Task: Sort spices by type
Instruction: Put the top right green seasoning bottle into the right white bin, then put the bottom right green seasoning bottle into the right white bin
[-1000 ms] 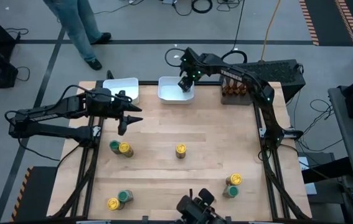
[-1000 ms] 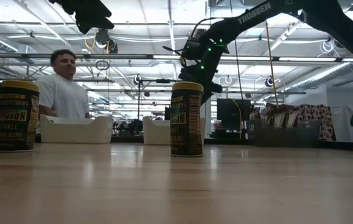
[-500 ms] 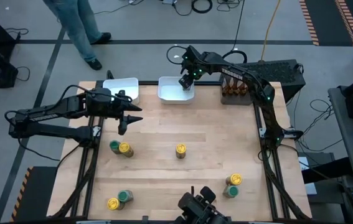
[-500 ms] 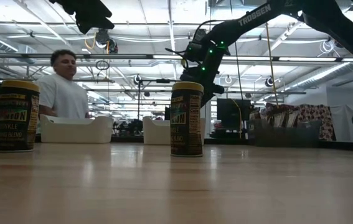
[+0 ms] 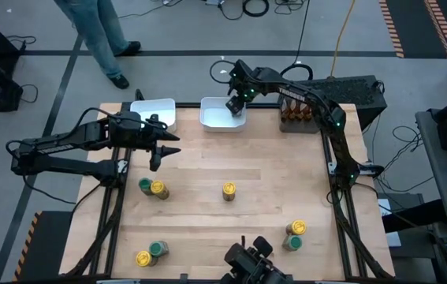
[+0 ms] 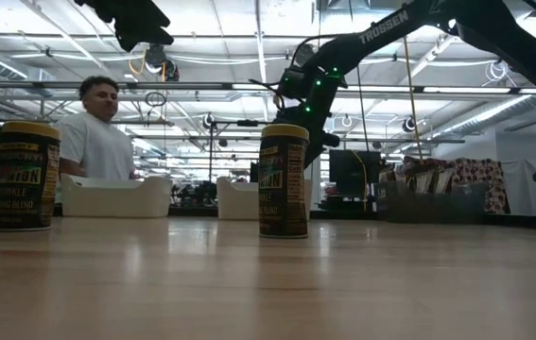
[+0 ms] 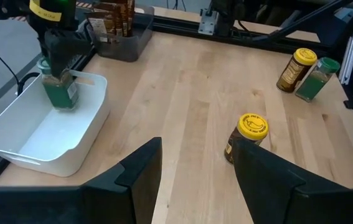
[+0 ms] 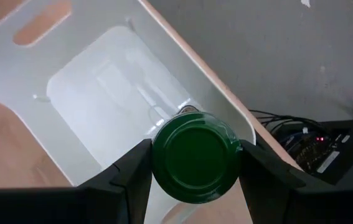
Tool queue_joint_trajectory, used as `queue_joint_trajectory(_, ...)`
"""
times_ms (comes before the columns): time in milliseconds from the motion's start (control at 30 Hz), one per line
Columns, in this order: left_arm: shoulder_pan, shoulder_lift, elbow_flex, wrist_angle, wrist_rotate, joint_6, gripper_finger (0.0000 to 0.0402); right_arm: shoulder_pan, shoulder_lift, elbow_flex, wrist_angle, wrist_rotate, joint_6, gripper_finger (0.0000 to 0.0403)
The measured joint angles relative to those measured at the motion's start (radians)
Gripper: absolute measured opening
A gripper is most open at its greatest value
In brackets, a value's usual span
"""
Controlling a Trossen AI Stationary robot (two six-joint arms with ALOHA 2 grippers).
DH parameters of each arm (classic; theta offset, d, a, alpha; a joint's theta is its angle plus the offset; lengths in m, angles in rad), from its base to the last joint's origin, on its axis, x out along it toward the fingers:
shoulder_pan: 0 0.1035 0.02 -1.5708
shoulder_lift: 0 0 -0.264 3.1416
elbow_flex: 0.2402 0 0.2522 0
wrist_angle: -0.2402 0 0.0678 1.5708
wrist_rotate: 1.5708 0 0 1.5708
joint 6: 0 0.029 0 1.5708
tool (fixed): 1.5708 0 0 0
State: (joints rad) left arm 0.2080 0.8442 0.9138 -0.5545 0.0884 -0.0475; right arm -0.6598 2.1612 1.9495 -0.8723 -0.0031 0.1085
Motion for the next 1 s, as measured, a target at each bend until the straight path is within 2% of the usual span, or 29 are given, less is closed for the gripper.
queue_joint_trajectory(167,0.0,0.0,0.0,0.0,0.0,0.0,0.0199,0.0,0.003,0.0,-0.008,0.003,0.003,0.0192)
queue_joint_trajectory(500,0.0,0.0,0.0,0.0,0.0,0.0,0.0199,0.0,0.003,0.001,-0.003,0.005,0.011,0.0257)
queue_joint_trajectory(700,0.0,0.0,0.0,-0.001,0.0,0.0,0.0199,0.0,0.003,0.004,0.006,0.012,0.01,0.0266)
queue_joint_trajectory(1000,0.0,0.0,0.0,-0.001,0.0,0.001,0.0199,0.002,0.003,0.17,-0.071,0.003,-0.036,0.0267)
